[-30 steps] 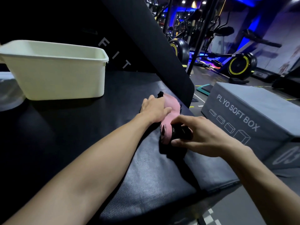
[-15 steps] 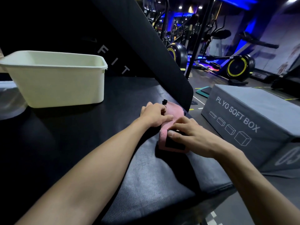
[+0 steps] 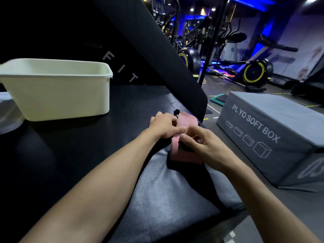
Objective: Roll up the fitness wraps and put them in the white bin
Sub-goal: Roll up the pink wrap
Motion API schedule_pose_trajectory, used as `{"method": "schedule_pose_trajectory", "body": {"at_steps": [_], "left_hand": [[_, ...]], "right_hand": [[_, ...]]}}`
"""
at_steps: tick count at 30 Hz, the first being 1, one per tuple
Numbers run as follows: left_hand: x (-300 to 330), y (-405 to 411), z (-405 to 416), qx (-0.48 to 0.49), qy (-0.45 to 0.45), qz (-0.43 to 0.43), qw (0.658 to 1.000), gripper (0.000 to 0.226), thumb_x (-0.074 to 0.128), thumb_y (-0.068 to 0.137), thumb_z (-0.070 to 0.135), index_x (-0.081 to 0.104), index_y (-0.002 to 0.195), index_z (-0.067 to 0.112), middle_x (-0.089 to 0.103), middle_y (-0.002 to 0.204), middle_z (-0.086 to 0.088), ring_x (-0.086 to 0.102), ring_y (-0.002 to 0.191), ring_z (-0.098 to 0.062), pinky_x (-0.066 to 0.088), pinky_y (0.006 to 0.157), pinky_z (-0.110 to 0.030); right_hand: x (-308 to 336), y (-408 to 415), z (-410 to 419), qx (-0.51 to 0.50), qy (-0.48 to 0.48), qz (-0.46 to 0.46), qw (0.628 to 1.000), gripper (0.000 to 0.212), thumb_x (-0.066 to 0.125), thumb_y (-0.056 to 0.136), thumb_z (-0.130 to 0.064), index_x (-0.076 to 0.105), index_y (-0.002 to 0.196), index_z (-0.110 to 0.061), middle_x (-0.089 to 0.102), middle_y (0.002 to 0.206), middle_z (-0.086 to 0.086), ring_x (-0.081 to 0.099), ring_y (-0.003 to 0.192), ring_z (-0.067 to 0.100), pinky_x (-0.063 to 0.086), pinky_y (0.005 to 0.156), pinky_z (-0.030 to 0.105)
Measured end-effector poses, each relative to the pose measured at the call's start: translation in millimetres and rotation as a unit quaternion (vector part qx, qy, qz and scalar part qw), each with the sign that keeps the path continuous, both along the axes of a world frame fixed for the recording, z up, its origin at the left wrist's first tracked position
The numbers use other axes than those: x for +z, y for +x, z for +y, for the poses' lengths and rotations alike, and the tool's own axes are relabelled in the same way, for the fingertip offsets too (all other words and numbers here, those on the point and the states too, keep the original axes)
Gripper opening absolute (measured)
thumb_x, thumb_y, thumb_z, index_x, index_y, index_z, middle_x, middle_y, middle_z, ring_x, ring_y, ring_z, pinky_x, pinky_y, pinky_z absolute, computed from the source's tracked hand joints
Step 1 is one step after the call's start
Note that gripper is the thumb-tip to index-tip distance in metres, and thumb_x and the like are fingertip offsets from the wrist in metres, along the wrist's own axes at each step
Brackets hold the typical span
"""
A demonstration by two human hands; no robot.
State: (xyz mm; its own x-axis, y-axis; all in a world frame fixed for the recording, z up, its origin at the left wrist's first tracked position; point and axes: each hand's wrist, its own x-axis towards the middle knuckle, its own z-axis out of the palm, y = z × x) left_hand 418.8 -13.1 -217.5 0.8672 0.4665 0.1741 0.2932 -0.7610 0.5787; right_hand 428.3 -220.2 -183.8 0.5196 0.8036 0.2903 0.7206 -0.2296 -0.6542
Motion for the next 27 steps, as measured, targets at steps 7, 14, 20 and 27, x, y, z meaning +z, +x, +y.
{"method": "schedule_pose_trajectory", "body": {"at_steps": [7, 14, 20, 27], "left_hand": [[5.4, -5.0, -3.4, -0.008, 0.017, -0.014, 1.000, 0.044, 0.073, 0.077, 0.069, 0.064, 0.096, 0.029, 0.063, 0.089, 0.016, 0.045, 0.109, -0.017, 0.028, 0.090, -0.035], [9.9, -7.0, -3.9, 0.019, -0.012, -0.025, 0.999, 0.043, 0.078, 0.069, 0.069, 0.073, 0.082, 0.028, 0.068, 0.080, 0.016, 0.057, 0.106, -0.017, 0.040, 0.095, -0.035], [12.7, -10.0, -4.9, 0.024, -0.036, -0.024, 0.999, 0.039, 0.083, 0.069, 0.063, 0.076, 0.081, 0.026, 0.073, 0.083, 0.010, 0.063, 0.104, -0.019, 0.048, 0.098, -0.038], [14.9, -12.9, -3.5, 0.016, -0.071, -0.032, 0.997, 0.031, 0.083, 0.077, 0.055, 0.079, 0.081, 0.025, 0.076, 0.085, 0.005, 0.068, 0.099, -0.020, 0.053, 0.093, -0.040]], "right_hand": [[-7.7, -7.7, -6.8, -0.045, 0.069, -0.156, 0.984, 0.036, 0.052, 0.088, -0.064, 0.070, 0.091, -0.033, 0.057, 0.079, -0.019, 0.057, 0.074, -0.001, 0.038, 0.068, 0.016], [-6.2, -11.6, 1.1, -0.147, 0.064, -0.239, 0.958, 0.032, 0.067, 0.090, -0.058, 0.065, 0.085, -0.027, 0.072, 0.074, -0.006, 0.069, 0.072, 0.021, 0.052, 0.063, 0.035], [-10.4, -15.2, 0.5, -0.137, 0.078, -0.308, 0.938, 0.035, 0.059, 0.091, -0.058, 0.061, 0.077, -0.026, 0.066, 0.070, -0.002, 0.060, 0.066, 0.026, 0.030, 0.059, 0.030], [-10.5, 2.6, -15.4, -0.050, -0.050, -0.233, 0.970, 0.068, 0.068, 0.079, -0.069, 0.059, 0.137, -0.034, 0.057, 0.120, -0.006, 0.059, 0.108, 0.019, 0.045, 0.090, 0.028]]}}
